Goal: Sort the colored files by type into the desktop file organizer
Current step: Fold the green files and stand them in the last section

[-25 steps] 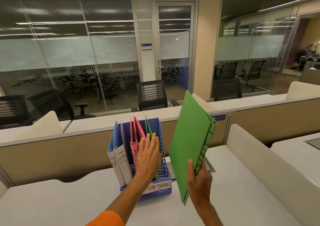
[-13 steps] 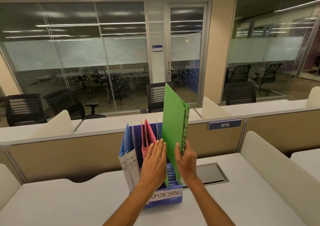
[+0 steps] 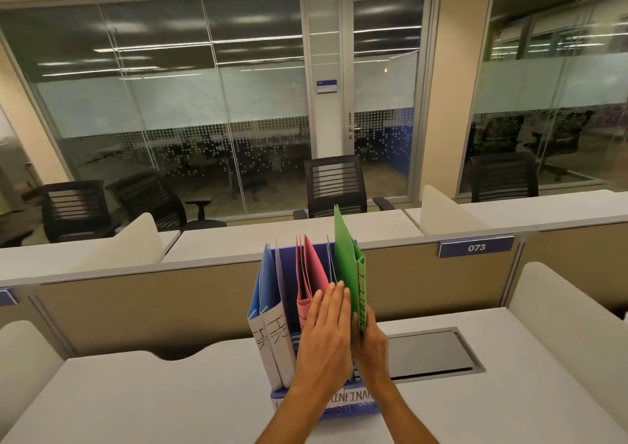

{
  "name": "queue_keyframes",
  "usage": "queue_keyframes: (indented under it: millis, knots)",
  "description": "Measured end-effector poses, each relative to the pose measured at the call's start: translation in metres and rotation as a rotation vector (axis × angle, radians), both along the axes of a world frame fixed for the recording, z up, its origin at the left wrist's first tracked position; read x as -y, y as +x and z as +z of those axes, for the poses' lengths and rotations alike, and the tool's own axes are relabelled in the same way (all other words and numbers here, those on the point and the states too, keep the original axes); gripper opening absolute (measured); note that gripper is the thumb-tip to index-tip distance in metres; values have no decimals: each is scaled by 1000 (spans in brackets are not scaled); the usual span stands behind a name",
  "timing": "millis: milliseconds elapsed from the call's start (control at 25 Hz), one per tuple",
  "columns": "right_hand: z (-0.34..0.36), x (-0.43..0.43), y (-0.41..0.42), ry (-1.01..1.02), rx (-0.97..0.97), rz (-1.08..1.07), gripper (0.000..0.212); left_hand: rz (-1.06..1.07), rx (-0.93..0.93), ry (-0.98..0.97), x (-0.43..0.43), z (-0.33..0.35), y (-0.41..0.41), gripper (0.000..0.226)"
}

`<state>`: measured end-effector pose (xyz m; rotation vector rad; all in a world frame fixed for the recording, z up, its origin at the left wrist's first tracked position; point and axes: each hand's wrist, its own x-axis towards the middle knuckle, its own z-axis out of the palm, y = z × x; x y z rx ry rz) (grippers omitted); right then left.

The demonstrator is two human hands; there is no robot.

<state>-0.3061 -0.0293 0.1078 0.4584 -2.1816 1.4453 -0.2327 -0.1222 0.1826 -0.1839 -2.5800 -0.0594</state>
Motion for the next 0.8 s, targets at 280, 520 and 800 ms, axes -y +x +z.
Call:
queue_keyframes:
  millis: [280, 520, 800]
  knots:
    - [-37, -6, 4, 69, 237, 18, 45, 9, -44, 72, -4, -2, -4, 59]
    - [-32, -14, 14, 110, 321, 6, 55, 34, -44, 40, -9, -1, -3, 63]
    - [-9, -22, 50, 213, 297, -45, 66, 62, 37, 51, -11, 9, 24, 59]
